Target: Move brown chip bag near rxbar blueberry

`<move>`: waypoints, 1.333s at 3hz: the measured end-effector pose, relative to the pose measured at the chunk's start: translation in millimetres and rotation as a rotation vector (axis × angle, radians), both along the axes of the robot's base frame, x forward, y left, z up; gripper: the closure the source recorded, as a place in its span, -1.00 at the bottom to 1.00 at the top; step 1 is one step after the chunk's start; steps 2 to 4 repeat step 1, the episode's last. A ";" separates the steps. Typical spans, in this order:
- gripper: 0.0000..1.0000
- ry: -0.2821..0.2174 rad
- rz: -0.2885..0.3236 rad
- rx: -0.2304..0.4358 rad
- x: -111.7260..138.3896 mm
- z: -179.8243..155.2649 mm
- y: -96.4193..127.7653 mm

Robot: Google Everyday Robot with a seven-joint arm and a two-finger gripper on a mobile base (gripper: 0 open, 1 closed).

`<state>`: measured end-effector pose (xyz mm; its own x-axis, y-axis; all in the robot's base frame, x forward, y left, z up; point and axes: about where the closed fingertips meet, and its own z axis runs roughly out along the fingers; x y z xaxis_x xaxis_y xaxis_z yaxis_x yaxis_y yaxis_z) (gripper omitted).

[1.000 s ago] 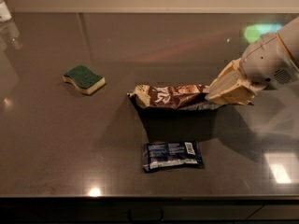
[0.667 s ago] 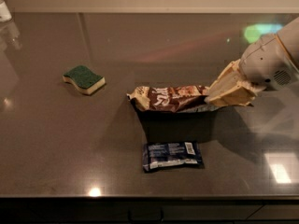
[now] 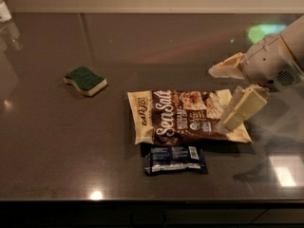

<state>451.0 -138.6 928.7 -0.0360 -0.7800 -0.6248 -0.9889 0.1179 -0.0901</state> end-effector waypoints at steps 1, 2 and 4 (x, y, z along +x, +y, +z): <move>-1.00 0.000 0.000 0.000 0.0 0.0 0.1; -1.00 0.000 0.000 0.000 0.0 0.0 0.1; -1.00 0.000 0.000 0.000 0.0 0.0 0.1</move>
Offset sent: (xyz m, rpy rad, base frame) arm 0.0000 0.0000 0.0000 0.0000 0.0000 0.0000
